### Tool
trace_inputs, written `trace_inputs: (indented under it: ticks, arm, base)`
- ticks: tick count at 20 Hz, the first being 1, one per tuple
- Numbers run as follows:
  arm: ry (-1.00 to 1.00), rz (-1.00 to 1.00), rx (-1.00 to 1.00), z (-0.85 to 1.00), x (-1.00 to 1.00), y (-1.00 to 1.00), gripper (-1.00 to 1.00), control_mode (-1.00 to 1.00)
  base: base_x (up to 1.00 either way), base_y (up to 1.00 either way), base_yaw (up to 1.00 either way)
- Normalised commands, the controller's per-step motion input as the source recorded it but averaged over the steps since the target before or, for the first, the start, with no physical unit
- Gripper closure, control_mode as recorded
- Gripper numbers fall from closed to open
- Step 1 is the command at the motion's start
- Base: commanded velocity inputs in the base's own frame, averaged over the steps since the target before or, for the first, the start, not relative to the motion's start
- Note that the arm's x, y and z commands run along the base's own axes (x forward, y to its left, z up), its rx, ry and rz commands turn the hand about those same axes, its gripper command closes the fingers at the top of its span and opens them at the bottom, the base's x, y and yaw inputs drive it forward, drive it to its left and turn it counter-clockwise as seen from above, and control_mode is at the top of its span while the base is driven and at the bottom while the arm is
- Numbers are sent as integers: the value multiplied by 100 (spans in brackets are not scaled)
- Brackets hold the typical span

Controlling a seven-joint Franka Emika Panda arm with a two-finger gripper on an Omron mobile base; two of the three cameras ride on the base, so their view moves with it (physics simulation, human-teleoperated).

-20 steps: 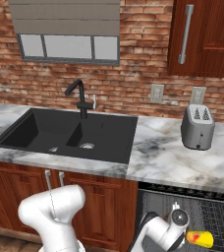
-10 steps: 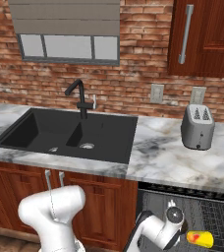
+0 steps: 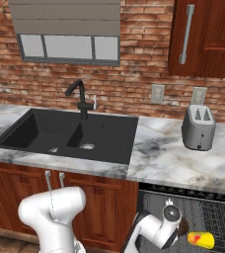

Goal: Pick up the cup and bowl from the counter, place them in the dishwasher, and close the dishwasher door.

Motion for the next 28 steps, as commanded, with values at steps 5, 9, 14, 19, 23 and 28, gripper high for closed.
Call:
trace_inputs:
  ticks: [5,9,14,19,23,28]
  arm:
    - [0,0,0,7,-3,10,-100,-100]
    - [0,0,0,7,-19,4,-100,-100]
    - [-1,0,0,7,-24,0,-100,-100]
    - [-2,0,0,7,-31,0,-100,-100]
    - [-4,0,0,8,-42,0,-100,-100]
    - [-5,0,0,12,-47,0,-100,-100]
  base:
    - [0,0,0]
    - [0,0,0]
    - [0,0,0]
    - [0,0,0]
    - [0,0,0]
    - [0,0,0]
